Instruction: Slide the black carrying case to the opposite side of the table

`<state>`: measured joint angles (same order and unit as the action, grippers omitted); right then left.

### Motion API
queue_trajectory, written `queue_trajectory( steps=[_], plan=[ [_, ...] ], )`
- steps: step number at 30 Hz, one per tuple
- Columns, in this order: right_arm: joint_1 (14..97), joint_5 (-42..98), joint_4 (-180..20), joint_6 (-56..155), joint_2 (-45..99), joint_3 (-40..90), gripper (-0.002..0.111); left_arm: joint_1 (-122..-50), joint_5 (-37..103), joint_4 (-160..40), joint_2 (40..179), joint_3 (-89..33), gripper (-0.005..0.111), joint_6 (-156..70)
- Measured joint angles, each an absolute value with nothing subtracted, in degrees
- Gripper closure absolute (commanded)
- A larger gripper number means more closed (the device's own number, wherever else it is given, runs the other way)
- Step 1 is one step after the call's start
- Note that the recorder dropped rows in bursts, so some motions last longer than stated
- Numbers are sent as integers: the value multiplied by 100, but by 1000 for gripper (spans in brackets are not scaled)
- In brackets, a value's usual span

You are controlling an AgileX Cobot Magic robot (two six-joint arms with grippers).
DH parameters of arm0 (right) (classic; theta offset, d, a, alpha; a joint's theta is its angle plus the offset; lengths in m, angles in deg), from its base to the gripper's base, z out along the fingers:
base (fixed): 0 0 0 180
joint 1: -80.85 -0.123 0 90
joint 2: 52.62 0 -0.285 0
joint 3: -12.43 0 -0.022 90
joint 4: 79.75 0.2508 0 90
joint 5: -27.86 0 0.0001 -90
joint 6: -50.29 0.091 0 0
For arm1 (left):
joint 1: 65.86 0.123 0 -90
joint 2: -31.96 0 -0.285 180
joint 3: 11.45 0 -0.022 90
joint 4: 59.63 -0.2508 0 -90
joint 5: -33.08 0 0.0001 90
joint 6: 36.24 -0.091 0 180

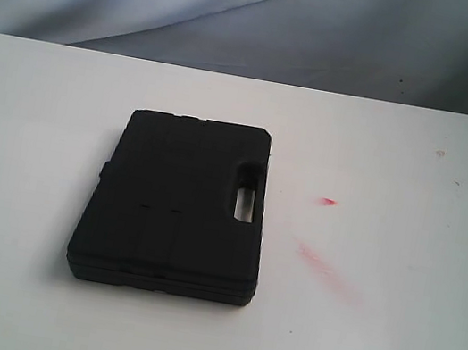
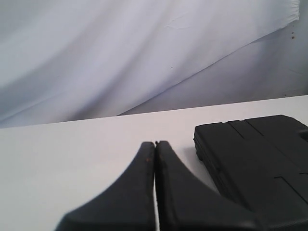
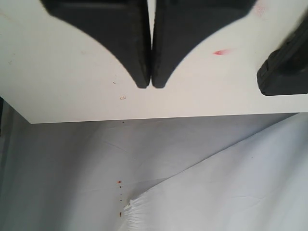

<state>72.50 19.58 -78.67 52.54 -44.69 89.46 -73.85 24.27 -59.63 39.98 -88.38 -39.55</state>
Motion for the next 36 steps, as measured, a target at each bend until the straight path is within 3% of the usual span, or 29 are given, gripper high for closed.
queue_trajectory(
  steps=[36],
  plan=[
    [7250,1958,-7867,5254,-4469,8946,108,-7385,2403,-6206,3998,-8838,107,-3560]
  ],
)
